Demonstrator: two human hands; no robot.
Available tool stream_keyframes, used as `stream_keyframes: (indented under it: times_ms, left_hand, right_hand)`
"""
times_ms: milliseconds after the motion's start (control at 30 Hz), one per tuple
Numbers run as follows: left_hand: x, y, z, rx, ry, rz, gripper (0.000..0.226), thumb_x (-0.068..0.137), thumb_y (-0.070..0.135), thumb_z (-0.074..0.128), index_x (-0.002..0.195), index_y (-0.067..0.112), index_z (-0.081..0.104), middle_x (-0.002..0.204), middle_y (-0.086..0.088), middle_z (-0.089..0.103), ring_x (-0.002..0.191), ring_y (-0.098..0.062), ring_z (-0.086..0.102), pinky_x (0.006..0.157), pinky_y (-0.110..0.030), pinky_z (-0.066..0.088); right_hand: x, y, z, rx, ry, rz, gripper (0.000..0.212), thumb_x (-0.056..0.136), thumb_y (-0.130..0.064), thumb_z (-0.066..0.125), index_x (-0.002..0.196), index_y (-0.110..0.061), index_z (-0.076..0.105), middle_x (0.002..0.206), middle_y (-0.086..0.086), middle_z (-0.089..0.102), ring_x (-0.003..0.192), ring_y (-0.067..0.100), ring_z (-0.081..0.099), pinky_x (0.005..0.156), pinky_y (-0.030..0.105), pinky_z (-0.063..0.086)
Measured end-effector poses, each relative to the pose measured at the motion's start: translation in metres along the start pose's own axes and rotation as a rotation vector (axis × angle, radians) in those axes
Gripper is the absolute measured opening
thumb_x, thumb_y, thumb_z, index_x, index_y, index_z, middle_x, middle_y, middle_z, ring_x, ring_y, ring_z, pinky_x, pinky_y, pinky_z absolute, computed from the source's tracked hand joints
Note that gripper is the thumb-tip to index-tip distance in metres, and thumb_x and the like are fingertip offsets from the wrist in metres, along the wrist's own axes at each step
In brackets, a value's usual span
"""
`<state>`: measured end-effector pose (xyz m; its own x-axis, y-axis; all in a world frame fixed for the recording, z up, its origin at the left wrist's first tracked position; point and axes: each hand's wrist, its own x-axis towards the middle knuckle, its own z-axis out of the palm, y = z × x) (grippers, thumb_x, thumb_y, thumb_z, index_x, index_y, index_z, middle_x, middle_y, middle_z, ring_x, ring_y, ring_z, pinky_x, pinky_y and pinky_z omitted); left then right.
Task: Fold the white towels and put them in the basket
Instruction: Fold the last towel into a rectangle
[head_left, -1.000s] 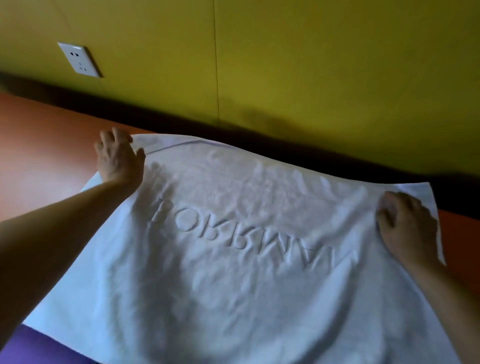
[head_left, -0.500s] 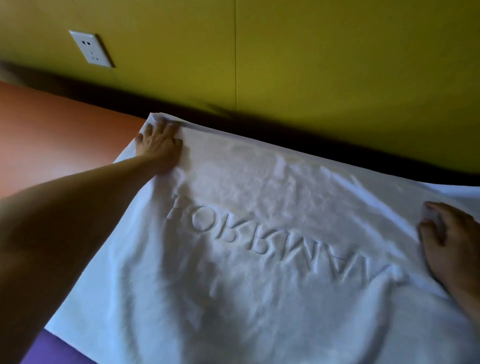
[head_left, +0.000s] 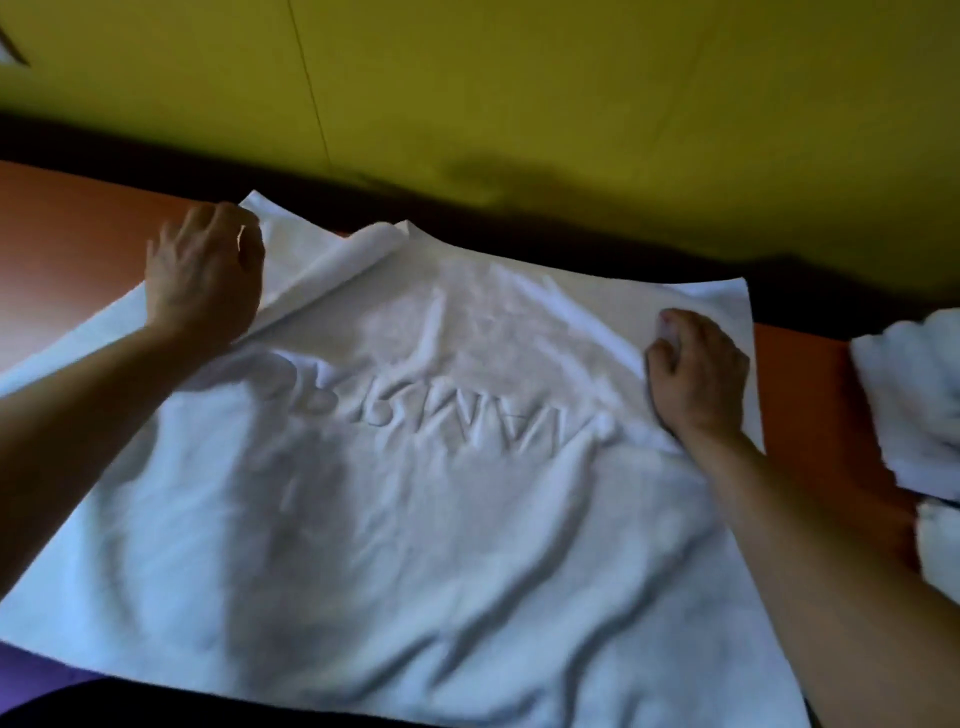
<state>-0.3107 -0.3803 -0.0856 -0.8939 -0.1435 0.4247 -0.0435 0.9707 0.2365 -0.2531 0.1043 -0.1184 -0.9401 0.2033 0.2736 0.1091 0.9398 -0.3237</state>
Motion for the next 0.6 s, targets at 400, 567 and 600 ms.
stream_keyframes:
  times_ms: [400,567,600]
  left_hand:
    - [-0.002,-0.043,0.007,0.155,-0.545,-0.333,0.065,0.101,0.046,0.028,0.159,0.02,0.013,0.169,-0.008,0.008,0.152,-0.037,0.015,0.121,-0.055,0.014]
    - [0.017,-0.066,0.02,0.19,-0.478,-0.481,0.07,0.1,0.055,0.021,0.161,0.024,0.008,0.169,-0.008,0.001,0.154,-0.037,0.005,0.122,-0.054,0.005]
    - [0.017,-0.067,0.022,0.201,-0.451,-0.477,0.069,0.101,0.055,0.021,0.161,0.023,0.01,0.169,-0.009,0.003,0.154,-0.037,0.007,0.122,-0.055,0.005]
  right_hand:
    - [0.002,0.011,0.002,-0.001,0.02,-0.034,0.048,0.086,-0.036,0.044,0.13,-0.02,0.056,0.135,0.013,0.058,0.12,0.04,0.054,0.097,0.052,0.041]
    - [0.006,0.011,0.012,-0.02,0.045,-0.027,0.048,0.088,-0.038,0.042,0.131,-0.023,0.054,0.134,0.012,0.058,0.121,0.038,0.054,0.098,0.052,0.041]
    - [0.006,0.01,0.012,-0.026,0.041,-0.028,0.048,0.088,-0.038,0.041,0.132,-0.023,0.053,0.135,0.012,0.058,0.121,0.038,0.053,0.098,0.051,0.04]
